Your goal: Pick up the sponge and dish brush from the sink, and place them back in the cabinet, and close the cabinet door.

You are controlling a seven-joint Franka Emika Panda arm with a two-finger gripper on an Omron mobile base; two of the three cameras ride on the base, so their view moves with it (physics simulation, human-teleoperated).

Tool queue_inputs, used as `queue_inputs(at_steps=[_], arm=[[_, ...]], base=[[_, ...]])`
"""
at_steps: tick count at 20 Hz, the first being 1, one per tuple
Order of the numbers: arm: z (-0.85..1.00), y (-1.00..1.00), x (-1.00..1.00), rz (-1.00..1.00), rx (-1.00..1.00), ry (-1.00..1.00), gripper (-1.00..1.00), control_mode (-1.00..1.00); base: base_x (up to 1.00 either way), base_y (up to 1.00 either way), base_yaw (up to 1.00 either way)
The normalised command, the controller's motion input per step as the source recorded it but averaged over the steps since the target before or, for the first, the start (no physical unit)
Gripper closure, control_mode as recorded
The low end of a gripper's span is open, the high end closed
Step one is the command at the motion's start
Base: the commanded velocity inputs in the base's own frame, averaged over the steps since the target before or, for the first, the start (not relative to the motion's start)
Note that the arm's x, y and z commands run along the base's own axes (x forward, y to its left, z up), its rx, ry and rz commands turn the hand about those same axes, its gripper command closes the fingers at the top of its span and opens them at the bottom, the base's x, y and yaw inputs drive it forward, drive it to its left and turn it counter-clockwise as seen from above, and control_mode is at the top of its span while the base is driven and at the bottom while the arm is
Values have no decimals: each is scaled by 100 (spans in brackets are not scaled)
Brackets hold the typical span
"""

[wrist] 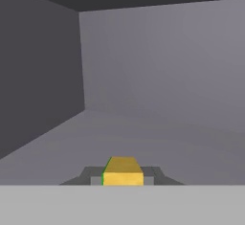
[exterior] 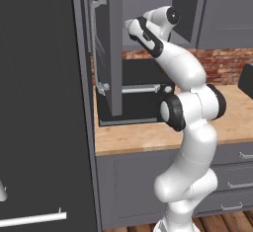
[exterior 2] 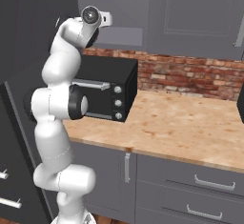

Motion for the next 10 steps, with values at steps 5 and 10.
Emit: queue_inputs(at_steps=[5,10], arm=[[-6,0,27,0,0,0,100,-100],[-8,0,27,0,0,0,100,-100]], base=[[0,0,0],[0,0,0]])
